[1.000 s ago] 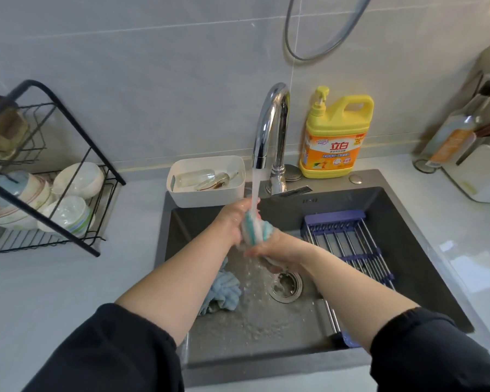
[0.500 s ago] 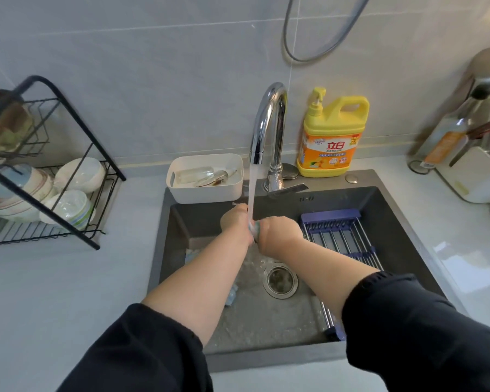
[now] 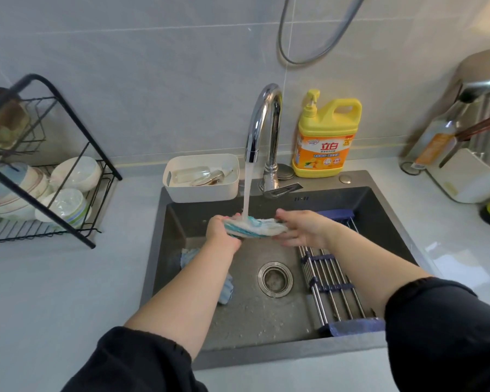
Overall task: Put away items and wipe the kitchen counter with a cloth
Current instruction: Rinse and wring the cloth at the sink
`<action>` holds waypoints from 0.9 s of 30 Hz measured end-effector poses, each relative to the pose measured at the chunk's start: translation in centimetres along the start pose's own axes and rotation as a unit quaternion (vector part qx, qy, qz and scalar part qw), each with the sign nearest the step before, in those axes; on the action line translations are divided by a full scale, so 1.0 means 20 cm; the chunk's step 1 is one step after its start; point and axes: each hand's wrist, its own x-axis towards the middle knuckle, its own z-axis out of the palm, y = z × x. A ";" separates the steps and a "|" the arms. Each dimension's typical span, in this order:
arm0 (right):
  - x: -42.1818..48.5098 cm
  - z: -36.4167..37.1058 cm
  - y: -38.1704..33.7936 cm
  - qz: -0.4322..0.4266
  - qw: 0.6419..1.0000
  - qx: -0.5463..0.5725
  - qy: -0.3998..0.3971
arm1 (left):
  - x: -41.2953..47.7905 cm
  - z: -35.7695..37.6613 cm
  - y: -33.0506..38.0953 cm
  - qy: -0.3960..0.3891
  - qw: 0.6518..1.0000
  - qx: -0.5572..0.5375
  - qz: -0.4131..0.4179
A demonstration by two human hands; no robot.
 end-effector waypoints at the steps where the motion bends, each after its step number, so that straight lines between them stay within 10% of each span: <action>1: 0.01 -0.02 -0.01 -0.002 0.997 0.071 0.022 | -0.01 -0.01 0.01 0.005 1.000 -0.022 -0.001; 10: 0.02 -0.05 -0.25 -0.083 0.927 0.360 0.065 | 0.06 -0.08 0.08 -0.031 0.994 -0.106 0.002; 20: 0.09 0.06 -0.20 -0.083 0.956 0.264 0.101 | 0.00 -0.04 0.08 -0.174 0.983 0.045 0.049; 24: 0.14 0.18 0.28 0.119 0.937 0.315 -0.096 | -0.03 -0.04 0.11 -0.274 0.958 0.065 0.046; 27: 0.12 0.26 0.39 0.111 0.883 0.379 -0.253 | -0.04 -0.05 0.13 -0.346 0.925 0.151 0.041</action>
